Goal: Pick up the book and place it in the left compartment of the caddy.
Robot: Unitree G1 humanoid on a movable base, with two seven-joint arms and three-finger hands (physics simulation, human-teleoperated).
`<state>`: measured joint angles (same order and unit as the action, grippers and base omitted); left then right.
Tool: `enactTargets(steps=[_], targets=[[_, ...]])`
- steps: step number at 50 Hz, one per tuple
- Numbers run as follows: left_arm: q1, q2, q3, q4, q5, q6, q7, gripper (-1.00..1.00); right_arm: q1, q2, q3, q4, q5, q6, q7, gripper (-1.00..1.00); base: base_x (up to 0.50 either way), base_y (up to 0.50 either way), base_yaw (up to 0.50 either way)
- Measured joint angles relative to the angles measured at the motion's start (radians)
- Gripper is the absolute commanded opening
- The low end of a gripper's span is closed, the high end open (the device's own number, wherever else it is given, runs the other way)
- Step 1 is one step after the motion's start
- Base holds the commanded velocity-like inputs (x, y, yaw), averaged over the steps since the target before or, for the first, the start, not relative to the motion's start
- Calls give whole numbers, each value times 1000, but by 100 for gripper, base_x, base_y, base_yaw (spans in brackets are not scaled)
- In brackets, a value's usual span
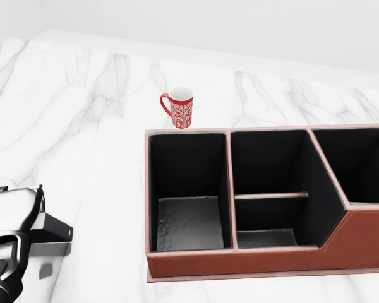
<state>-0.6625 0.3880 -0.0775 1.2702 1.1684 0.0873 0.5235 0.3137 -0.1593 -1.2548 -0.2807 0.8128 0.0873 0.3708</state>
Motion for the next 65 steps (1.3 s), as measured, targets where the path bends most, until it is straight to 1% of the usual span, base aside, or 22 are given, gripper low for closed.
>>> enactTargets(steps=[5, 11, 18, 28, 38, 46, 56, 65], targets=[[33, 1, 2, -51, 3, 0, 0, -100, 0, 1, 0, -1, -1, 0, 0, 100, 0, 0, 0], [96, -2, 23, -166, 22, 0, 0, -100, 1, 2, 0, -2, -2, 0, 2, 100, 0, 0, 0], [179, -13, 48, -352, 57, 0, 0, -100, 1, 3, 0, -1, -4, 0, 2, 100, 0, 0, 0], [295, -37, 98, -670, 143, 0, 0, -100, 1, 3, 1, -1, -5, 0, 2, 100, 0, 0, 0], [382, -71, 144, -940, 228, 0, 0, -100, 0, 3, 3, 1, -8, 0, 2, 100, 0, 0, 0], [420, -98, 162, -1098, 284, 0, 0, -100, -1, 3, 4, 1, -9, 0, 3, 100, 0, 0, 0], [445, -136, 160, -1280, 343, 0, -11, -100, 0, 3, 3, 0, -10, 0, 3, 100, 0, 0, 0], [464, -175, 152, -1428, 385, -15, -54, -100, 0, 2, 1, -2, -8, 0, 3, 100, 0, 0, 0]])
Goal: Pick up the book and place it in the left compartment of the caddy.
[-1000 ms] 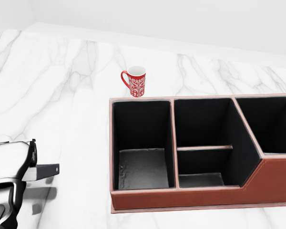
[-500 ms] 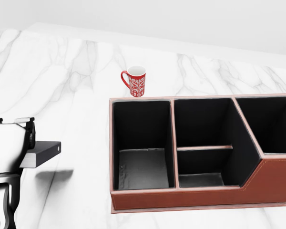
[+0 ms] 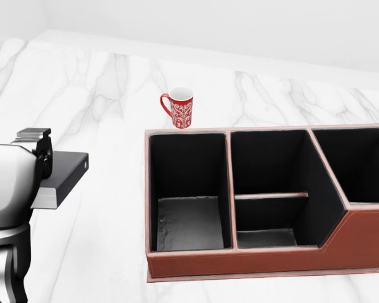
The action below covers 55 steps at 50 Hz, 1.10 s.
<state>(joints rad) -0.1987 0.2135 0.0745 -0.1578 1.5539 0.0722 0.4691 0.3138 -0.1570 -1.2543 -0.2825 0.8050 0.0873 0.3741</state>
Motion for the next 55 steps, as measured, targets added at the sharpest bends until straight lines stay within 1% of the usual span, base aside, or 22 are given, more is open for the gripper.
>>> enactTargets(steps=[10, 21, 33, 47, 49, 55], targets=[[25, -41, -24, -108, 25, -31, -40, -100, 0, -1, -4, -2, 4, 0, -2, 100, 0, 0, 0], [58, -86, -62, -242, 58, -70, -105, -100, 1, 0, -6, -8, 3, 0, -7, 100, 0, 0, 0], [119, -138, -130, -344, 101, -109, -130, -100, 0, 1, -6, -8, 0, 0, -8, 100, 0, 0, 0], [188, -179, -214, -456, 127, -154, -156, -100, -1, 2, 0, -2, -9, 0, -5, 100, 0, 0, 0], [195, -184, -226, -470, 130, -159, -162, -100, 0, 2, 0, -3, -9, 0, -5, 100, 0, 0, 0], [207, -198, -260, -502, 140, -159, -178, -100, 0, 3, -1, -3, -12, 0, -4, 100, 0, 0, 0]])
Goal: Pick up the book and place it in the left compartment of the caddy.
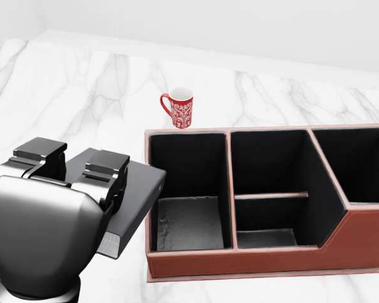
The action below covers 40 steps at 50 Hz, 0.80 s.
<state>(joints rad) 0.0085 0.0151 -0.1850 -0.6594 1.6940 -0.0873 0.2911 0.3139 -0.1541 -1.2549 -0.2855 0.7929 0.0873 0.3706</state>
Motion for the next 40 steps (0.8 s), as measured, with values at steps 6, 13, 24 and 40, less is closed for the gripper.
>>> enactTargets(steps=[6, 13, 24, 40], targets=[[4, -10, -29, -14, 16, 0, -11, -100, -1, 0, 1, 1, -3, 0, 1, 100, 0, 0, 0], [12, -14, -64, -23, 39, 0, -14, -100, -1, 2, 3, 2, -6, 0, 3, 100, 0, 0, 0], [36, -8, -127, -24, 88, 0, 0, -100, -1, 2, 5, 1, -11, 0, 3, 100, 0, 0, 0], [57, 7, -180, -1, 132, 0, 20, -100, -1, 2, 4, 0, -11, 0, 3, 100, 0, 0, 0]])
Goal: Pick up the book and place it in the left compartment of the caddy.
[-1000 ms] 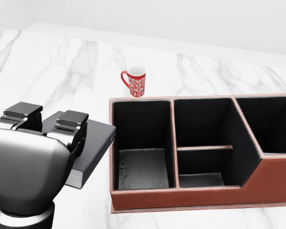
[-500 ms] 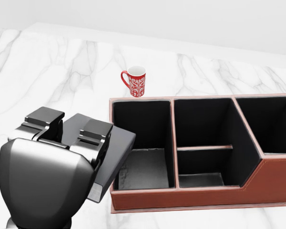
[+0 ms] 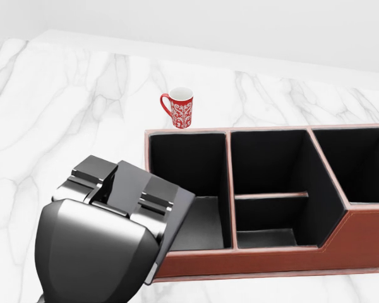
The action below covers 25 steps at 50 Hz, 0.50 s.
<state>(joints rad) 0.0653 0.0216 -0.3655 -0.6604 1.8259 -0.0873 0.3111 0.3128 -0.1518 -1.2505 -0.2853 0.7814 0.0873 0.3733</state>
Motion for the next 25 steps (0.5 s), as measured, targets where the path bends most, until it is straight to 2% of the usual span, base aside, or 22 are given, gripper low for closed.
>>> enactTargets(steps=[25], targets=[[12, 22, 14, 15, 14, 0, 80, -100, 2, 2, -3, -3, 1, 0, 2, 100, 0, 0, 0]])
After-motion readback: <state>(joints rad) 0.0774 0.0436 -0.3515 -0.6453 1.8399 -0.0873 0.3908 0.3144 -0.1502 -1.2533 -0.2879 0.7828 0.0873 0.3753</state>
